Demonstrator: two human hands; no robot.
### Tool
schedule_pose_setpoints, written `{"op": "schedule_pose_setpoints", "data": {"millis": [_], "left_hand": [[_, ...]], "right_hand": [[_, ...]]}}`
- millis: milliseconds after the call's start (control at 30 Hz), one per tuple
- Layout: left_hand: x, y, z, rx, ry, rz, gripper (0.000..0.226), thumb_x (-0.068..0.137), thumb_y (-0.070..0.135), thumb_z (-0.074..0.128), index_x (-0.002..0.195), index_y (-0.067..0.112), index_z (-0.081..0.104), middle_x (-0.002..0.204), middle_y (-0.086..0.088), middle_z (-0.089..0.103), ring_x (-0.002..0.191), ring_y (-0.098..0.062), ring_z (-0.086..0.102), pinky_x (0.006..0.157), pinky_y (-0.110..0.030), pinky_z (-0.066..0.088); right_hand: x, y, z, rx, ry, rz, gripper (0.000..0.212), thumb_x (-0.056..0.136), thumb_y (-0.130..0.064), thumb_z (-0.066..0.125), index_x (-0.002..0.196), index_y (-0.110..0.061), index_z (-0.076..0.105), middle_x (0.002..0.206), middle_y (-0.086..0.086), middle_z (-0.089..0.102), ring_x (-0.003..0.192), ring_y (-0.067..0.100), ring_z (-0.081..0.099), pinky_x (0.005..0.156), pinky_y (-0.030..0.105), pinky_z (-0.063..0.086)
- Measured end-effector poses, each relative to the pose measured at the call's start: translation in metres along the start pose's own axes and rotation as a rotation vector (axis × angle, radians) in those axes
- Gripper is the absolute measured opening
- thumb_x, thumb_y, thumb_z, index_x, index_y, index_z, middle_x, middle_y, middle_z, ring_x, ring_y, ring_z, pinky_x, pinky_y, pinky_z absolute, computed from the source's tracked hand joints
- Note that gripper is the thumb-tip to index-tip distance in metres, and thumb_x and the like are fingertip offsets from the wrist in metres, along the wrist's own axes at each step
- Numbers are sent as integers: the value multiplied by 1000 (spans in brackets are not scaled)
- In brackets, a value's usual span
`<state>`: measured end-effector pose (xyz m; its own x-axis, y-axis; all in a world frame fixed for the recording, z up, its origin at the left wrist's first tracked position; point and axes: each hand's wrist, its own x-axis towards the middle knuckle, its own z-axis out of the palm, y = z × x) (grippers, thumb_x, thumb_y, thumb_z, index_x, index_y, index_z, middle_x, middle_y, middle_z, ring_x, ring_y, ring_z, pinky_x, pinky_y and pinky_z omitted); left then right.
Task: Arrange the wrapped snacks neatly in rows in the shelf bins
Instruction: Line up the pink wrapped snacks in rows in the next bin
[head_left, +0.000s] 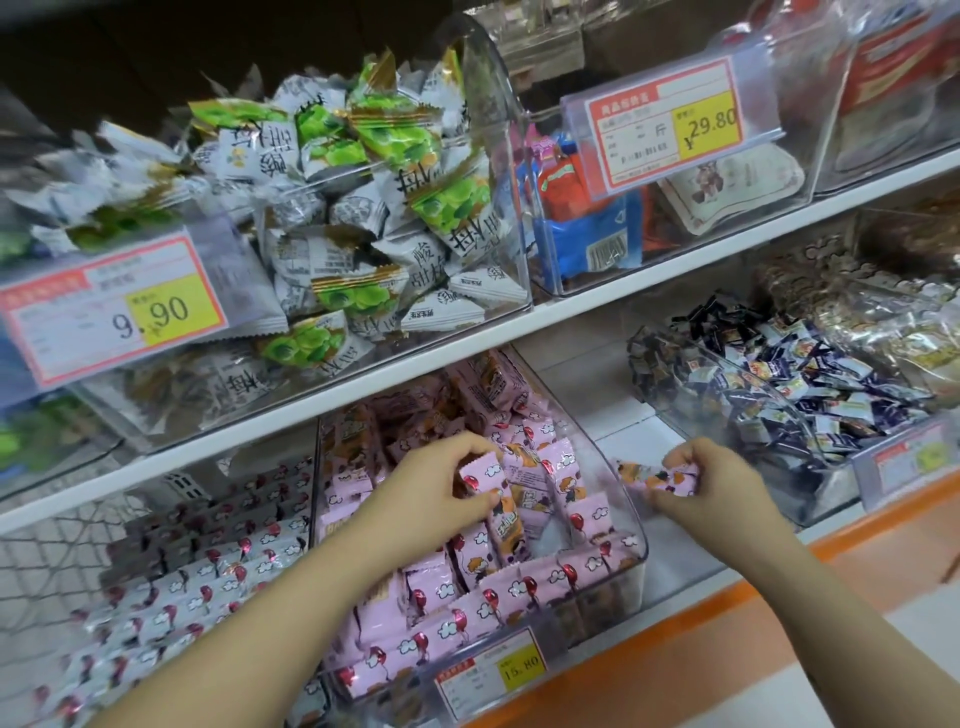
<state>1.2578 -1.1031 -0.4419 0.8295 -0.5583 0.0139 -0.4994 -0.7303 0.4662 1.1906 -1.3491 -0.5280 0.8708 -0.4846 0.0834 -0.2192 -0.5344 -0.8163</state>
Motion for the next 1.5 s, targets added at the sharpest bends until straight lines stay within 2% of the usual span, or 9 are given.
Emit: {"op": "schedule_pose_setpoints", "data": {"millis": [200, 333, 567, 667, 800, 967, 1100, 1333, 1500], "left_hand": [[0, 1, -1, 21, -6, 43, 37, 88, 27, 65, 123, 30, 54, 109, 12, 57, 84, 20, 50, 62, 0, 34], [1, 2, -1, -15, 63, 35, 29, 86, 28, 66, 107, 41, 52, 108, 29, 54, 104, -3, 57, 84, -17, 39], [4, 1, 3, -324, 148, 20, 34, 84, 22, 69, 104, 45, 57, 107, -10, 66, 90, -13, 65, 80, -24, 51], [2, 5, 2, -522, 182, 43, 37, 82, 11, 71, 101, 43, 62, 102, -25, 62, 78, -26, 59, 86, -41, 51], [2, 17, 5, -694, 181, 78, 34, 78, 8, 75, 99, 32, 64, 75, -2, 48, 66, -9, 45, 67, -17, 45], [2, 38, 10, -771, 110, 245, 33, 75, 6, 77, 96, 30, 68, 91, 1, 71, 82, -12, 65, 75, -20, 52], [9, 35, 4, -810, 116, 225, 33, 71, 22, 82, 98, 34, 68, 95, 8, 72, 94, -8, 67, 79, -19, 51], [27, 4, 8, 333, 70, 59, 36, 89, 36, 61, 125, 37, 56, 126, 17, 58, 114, -9, 55, 91, -26, 46], [37, 11, 13, 620, 100, 122, 37, 90, 35, 55, 126, 32, 51, 126, 10, 53, 112, -18, 55, 82, -32, 51]], "right_hand": [[-6, 4, -7, -337, -86, 16, 39, 75, -41, 74, 91, -25, 43, 91, -6, 41, 81, 20, 53, 68, 33, 45], [-9, 11, -8, -526, -155, 76, 44, 76, -58, 65, 92, -28, 38, 103, -1, 45, 91, 23, 52, 74, 31, 44], [-8, 16, -7, -617, -254, 75, 50, 68, -65, 67, 94, -31, 41, 97, -5, 49, 103, 22, 50, 86, 34, 44], [-10, -6, -13, -340, -50, -100, 37, 77, -46, 70, 106, -30, 55, 110, -7, 56, 104, 17, 52, 84, 32, 43], [-27, -55, -20, 319, -21, -375, 30, 81, -26, 70, 104, -39, 57, 103, -25, 58, 100, -6, 52, 82, 11, 39], [-31, -70, -4, 336, -196, -462, 49, 78, -31, 73, 122, -40, 53, 111, -23, 63, 108, -11, 52, 88, 5, 38], [-31, -71, -11, 509, -181, -452, 29, 78, -13, 73, 100, -29, 64, 85, -15, 69, 82, 5, 62, 75, 17, 49], [-27, -67, -20, 865, 54, -328, 21, 83, -2, 65, 92, -19, 57, 74, -14, 64, 69, -5, 61, 65, 8, 47], [-28, -66, -15, 843, 17, -304, 23, 83, 3, 63, 99, -14, 56, 75, -17, 67, 71, -5, 64, 65, 8, 47]]}}
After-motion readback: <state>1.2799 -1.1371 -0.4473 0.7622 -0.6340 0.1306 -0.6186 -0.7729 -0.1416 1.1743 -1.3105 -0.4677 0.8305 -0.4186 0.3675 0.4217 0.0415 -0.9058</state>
